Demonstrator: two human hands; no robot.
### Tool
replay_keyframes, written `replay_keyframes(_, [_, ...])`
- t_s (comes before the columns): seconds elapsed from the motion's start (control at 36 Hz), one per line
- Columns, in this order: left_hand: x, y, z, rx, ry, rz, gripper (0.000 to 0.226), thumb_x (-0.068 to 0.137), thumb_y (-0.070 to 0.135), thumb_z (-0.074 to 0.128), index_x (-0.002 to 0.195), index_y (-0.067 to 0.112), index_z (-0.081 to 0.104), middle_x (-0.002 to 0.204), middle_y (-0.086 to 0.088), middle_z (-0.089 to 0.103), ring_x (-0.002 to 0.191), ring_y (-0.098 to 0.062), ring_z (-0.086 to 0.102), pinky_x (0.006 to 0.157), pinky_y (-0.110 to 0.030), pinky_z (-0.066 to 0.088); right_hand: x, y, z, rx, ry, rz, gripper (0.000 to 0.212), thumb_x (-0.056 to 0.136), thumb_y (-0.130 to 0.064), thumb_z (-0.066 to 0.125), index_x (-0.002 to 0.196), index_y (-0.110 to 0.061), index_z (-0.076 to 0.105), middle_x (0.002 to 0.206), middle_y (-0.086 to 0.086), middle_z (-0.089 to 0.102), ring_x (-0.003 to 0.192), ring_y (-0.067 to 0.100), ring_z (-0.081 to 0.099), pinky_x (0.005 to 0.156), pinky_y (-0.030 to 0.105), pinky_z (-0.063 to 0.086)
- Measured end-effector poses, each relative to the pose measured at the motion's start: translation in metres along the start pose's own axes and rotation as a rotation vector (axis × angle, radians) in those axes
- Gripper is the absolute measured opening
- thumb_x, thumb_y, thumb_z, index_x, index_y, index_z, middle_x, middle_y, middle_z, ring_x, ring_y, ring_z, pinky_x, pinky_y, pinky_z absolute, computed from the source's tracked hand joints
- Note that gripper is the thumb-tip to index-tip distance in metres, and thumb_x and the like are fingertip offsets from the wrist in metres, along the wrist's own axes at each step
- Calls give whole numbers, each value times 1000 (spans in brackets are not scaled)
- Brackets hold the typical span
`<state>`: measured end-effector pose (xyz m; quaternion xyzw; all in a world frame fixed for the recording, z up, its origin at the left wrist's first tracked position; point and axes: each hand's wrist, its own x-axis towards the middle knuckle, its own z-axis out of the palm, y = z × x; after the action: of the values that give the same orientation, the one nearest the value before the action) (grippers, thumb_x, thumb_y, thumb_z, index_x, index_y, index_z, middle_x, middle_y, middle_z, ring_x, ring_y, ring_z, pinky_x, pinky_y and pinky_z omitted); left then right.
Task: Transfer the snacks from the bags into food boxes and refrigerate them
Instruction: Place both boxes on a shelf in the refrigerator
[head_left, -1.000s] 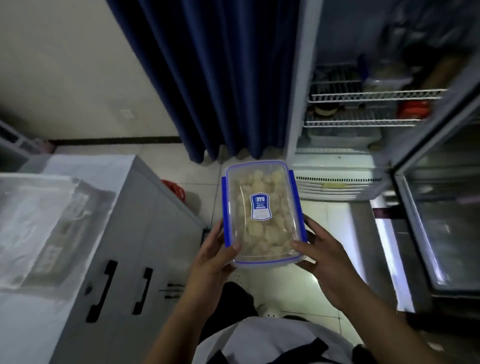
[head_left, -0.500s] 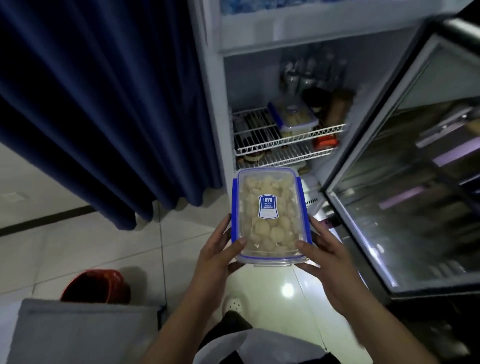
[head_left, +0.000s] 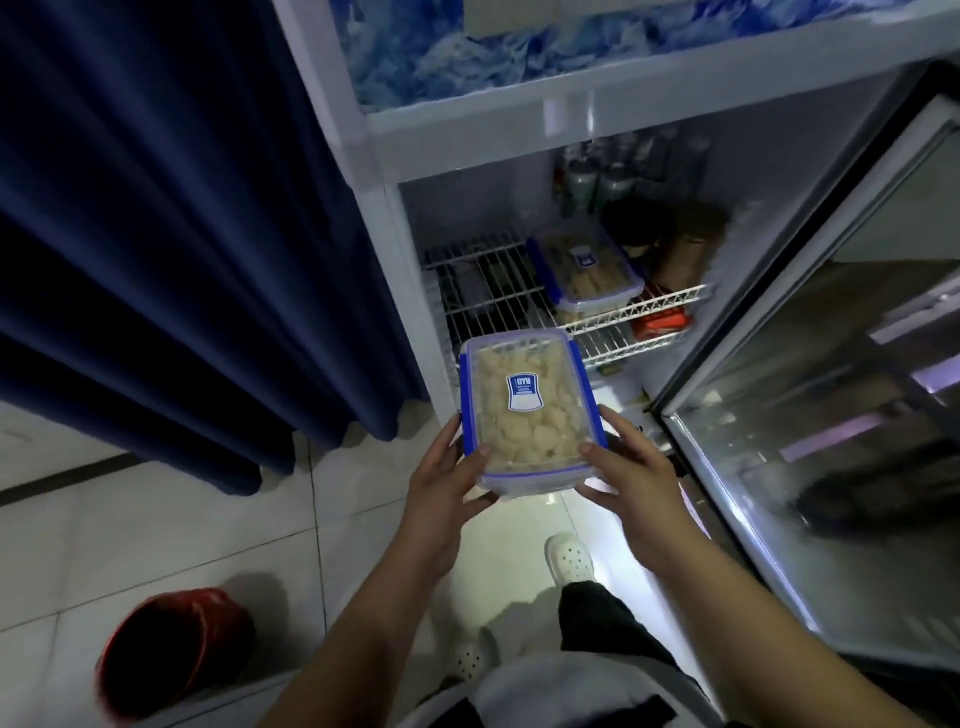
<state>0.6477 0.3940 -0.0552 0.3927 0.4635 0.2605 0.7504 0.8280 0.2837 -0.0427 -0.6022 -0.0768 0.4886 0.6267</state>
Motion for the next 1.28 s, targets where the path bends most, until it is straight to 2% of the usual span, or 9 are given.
replay_keyframes(0.22, [47,8,41,-10,93,3,58,91,24,71,144,34,48,131,3,68,118,-25,67,97,-54,55,79,-34,-6,0,-11,98,50,86,2,65,126,-29,67,92,2,71,81,17,70,65,35,59])
replay_keyframes(0.39, [68,7,69,39,228,62,59,93,20,68,145,37,44,138,3,60,120,-23,63,91,-46,58,129,-44,-5,-36,-54,144,52,84,-2,68,128,-29,66,85,-5,72,80,15,69,71,37,58])
replay_keyframes(0.47, [65,2,81,388,239,201,70,92,17,70,151,33,37,151,-2,47,133,-19,51,106,-46,48,143,-47,-2,-42,-65,156,52,83,-3,69,128,-29,66,83,-7,75,77,14,69,71,37,57])
replay_keyframes(0.61, [81,0,96,1369,266,512,76,89,29,73,155,22,35,164,-8,26,153,-31,17,122,-54,19,162,-51,0,-16,-60,157,48,85,-5,70,125,-31,65,81,-9,77,65,6,72,58,27,55])
replay_keyframes(0.75, [111,11,112,1648,219,454,59,100,30,52,155,29,33,163,-2,30,153,-29,18,123,-48,12,174,-53,1,-22,-67,158,47,85,-12,74,126,-33,64,94,-7,75,68,6,69,65,30,55])
replay_keyframes(0.83, [126,18,116,1746,208,366,63,100,29,50,157,35,24,166,3,21,154,-25,12,124,-44,8,182,-60,-1,-96,-105,135,42,87,-18,74,126,-30,64,104,-7,73,88,11,68,73,31,54])
replay_keyframes(1.0, [151,38,119,1733,222,430,71,90,5,55,153,31,37,160,1,36,148,-25,30,120,-45,26,222,-89,-18,-812,-162,-340,50,92,-32,65,140,-26,55,144,0,52,134,25,46,112,45,39])
replay_keyframes(1.11, [174,48,125,1725,267,396,80,81,-11,54,151,24,38,153,-9,44,137,-31,43,112,-42,37,252,-111,-29,-1449,-204,-322,64,91,-47,59,151,-35,39,161,3,34,150,33,16,119,57,10])
replay_keyframes(1.28, [206,52,128,1816,203,161,98,90,19,67,161,22,-1,169,-13,0,154,-37,2,124,-54,11,260,-105,-43,-1845,-351,-277,93,90,-48,61,160,-31,1,169,-4,4,155,30,-4,118,65,2])
